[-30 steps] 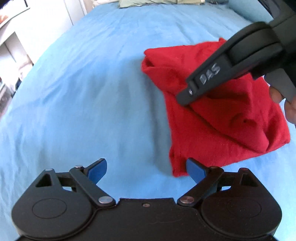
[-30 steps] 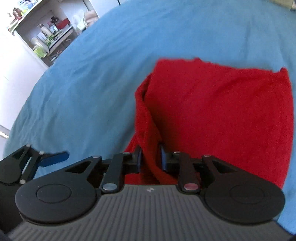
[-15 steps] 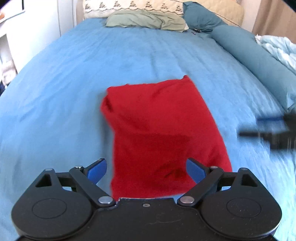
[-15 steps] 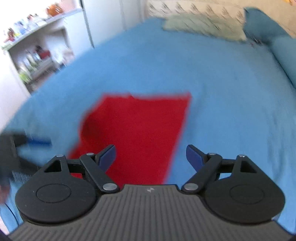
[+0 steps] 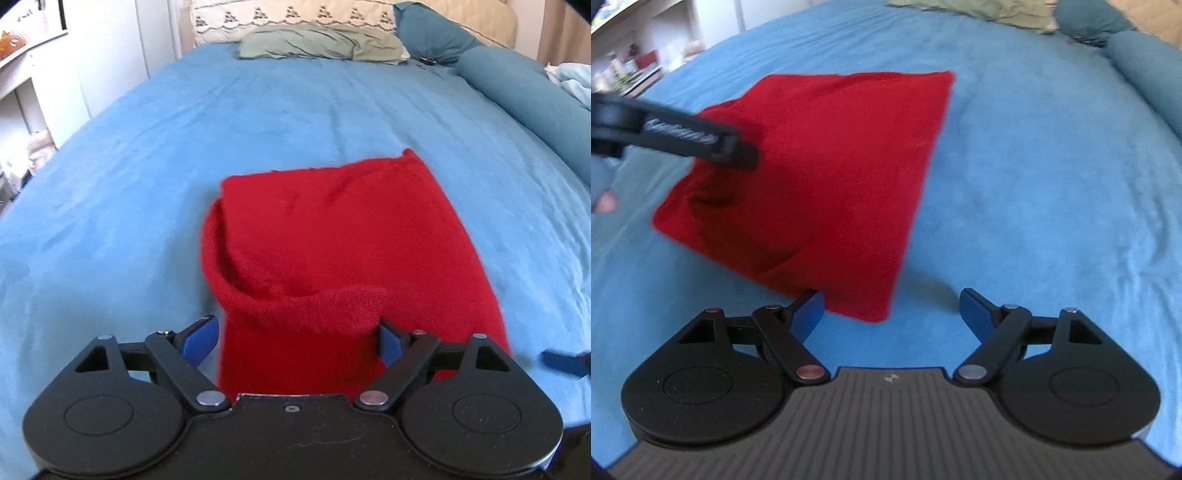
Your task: Fold small clothes
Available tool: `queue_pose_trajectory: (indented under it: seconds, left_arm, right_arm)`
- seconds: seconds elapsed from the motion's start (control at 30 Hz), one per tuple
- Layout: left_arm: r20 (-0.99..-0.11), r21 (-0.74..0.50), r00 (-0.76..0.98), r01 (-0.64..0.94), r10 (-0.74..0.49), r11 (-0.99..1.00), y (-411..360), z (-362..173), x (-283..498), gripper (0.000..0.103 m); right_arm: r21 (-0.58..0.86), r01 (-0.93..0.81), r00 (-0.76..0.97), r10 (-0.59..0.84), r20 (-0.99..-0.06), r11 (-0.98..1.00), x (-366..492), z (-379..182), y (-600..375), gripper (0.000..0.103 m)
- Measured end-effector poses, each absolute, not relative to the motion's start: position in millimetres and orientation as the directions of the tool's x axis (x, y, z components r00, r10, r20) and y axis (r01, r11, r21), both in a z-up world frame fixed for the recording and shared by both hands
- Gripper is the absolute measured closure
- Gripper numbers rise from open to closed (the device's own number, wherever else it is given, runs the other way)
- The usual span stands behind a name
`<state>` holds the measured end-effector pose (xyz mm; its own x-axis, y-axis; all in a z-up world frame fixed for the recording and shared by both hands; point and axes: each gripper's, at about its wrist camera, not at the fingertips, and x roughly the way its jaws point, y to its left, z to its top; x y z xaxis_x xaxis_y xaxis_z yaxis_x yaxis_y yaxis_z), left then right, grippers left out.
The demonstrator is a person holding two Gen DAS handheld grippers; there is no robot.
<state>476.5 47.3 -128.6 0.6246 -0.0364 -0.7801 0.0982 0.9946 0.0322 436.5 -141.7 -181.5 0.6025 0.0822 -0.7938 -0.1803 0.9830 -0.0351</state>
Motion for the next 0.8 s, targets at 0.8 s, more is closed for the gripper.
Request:
queue_pose_trajectory:
  seconds: [0.8]
  left_arm:
    - [-0.781, -0.029, 0.616, 0.13, -0.104, 0.991, 139, -64, 459, 0.0]
  right_arm:
    - [0.183, -0.107, 0.607, 0.21, -0.767, 0.977, 437, -99, -217, 0.0]
